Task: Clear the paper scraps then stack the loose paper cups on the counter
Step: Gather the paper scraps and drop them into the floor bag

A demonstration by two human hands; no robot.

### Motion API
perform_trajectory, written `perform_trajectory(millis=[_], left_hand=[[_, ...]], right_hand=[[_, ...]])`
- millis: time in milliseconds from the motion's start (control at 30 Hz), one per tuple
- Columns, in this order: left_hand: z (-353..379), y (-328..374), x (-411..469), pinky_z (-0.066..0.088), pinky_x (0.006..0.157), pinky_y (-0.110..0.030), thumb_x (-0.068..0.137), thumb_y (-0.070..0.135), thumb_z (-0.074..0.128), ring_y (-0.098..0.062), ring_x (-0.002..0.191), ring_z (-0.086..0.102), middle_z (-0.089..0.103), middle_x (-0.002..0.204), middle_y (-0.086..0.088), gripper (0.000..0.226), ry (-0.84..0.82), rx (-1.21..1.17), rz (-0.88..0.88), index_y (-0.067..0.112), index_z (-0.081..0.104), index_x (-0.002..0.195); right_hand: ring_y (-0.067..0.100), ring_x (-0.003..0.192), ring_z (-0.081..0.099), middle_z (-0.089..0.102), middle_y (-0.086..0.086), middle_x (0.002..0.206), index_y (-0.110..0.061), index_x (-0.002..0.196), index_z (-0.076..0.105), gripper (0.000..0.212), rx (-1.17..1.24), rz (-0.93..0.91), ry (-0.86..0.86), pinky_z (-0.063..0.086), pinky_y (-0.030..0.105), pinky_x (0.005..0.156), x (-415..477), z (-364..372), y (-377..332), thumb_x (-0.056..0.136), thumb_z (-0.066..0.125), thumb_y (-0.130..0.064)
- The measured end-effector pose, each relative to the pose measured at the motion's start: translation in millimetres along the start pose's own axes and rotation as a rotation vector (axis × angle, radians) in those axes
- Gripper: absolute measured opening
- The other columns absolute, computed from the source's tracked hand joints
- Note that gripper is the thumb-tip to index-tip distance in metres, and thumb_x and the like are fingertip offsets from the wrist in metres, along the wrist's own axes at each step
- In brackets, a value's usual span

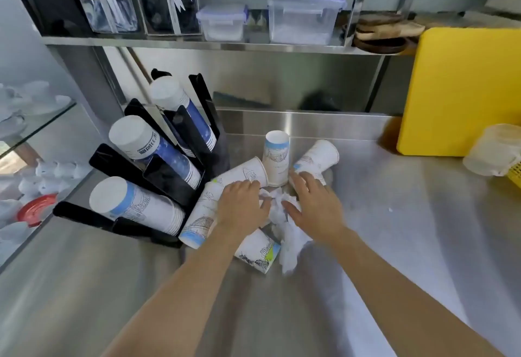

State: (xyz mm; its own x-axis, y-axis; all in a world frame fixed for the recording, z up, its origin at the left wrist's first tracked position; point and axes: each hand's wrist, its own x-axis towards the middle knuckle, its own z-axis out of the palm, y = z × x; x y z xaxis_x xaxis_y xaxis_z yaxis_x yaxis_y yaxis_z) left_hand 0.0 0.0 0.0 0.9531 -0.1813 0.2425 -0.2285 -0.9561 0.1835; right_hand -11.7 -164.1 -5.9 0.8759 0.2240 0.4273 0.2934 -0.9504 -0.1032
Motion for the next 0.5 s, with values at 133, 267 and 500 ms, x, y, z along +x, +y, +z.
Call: perform_trajectory(millis=[133, 267, 500], left_hand=[[15.1, 0.1, -4.1, 0.041, 0.091, -0.038, 0.091, 0.037, 0.044, -0.030, 0.109, 0.057, 0.064, 0.116, -0.010, 0.037, -0.183, 0.042, -0.035, 0.013, 0.055, 0.116], [22.7, 2.6, -4.9, 0.043, 0.088, -0.039, 0.092, 0.033, 0.043, -0.033, 0.106, 0.059, 0.065, 0.116, -0.013, 0.035, -0.264, 0.076, -0.051, 0.011, 0.054, 0.117], [28.2, -0.3, 9.2, 0.044, 0.091, -0.041, 0.088, 0.031, 0.052, -0.035, 0.118, 0.052, 0.050, 0.134, -0.014, 0.055, -0.446, 0.004, -0.158, 0.017, 0.032, 0.137]], right_hand=[[0.026, 0.061, 0.067, 0.069, 0.008, 0.079, -0.008, 0.091, 0.064, 0.050, -0.043, 0.003, -0.183, 0.052, 0.031, 0.047, -19.9, 18.6, -3.8, 0.057, 0.083, -0.039], [0.035, 0.092, 0.062, 0.062, 0.016, 0.104, -0.004, 0.111, 0.054, 0.046, 0.046, 0.042, -0.355, 0.050, 0.039, 0.072, -31.5, 29.1, -3.9, 0.082, 0.061, -0.039], [0.035, 0.108, 0.056, 0.055, 0.015, 0.117, -0.003, 0.119, 0.046, 0.043, 0.103, 0.155, -0.633, 0.045, 0.040, 0.080, -35.6, 40.7, -2.1, 0.090, 0.048, -0.035]])
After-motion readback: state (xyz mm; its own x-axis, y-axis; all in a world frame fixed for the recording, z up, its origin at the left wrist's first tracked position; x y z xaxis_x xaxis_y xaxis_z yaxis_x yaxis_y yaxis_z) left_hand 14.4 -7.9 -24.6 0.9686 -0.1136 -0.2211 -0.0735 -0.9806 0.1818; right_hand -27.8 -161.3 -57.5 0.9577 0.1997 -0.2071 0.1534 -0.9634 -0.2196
